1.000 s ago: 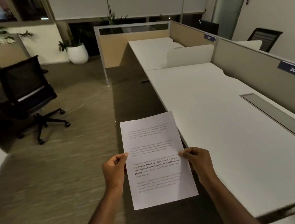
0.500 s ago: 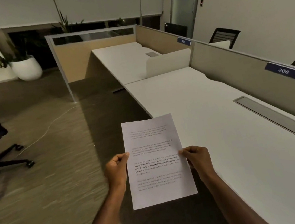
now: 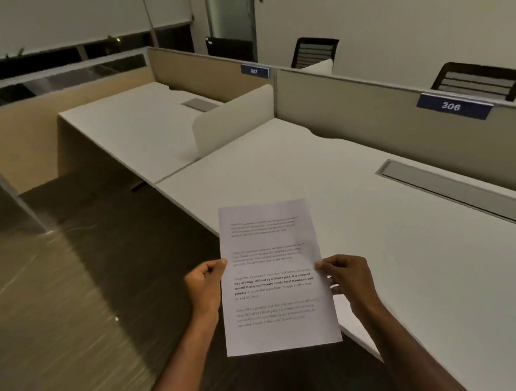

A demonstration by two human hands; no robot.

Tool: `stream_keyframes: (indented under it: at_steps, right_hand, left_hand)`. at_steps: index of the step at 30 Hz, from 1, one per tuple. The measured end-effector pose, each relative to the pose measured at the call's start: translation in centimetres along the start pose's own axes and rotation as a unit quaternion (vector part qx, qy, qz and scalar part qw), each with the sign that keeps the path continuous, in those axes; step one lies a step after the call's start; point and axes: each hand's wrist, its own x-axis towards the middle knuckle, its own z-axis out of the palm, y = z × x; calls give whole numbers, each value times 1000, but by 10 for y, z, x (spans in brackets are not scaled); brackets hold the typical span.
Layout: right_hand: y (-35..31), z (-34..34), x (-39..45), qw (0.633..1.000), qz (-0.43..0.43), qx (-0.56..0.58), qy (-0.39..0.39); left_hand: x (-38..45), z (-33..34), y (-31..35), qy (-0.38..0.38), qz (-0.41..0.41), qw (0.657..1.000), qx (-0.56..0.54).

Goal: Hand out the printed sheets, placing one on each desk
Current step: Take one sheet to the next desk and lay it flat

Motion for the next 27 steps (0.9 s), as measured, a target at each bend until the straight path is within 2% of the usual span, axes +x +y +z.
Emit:
stream_keyframes:
  at_steps: [7, 18, 27]
  right_hand:
    - [2, -15, 92, 994, 54, 30, 90]
    - [8, -51, 175, 959, 136, 45, 244]
    - [13, -63, 252, 912, 228, 4, 341]
  left_hand:
    - [118, 88, 13, -102, 28, 987, 119]
    - [232, 246, 20, -272, 85, 927, 245]
    - [310, 356, 8, -402, 25, 871, 283]
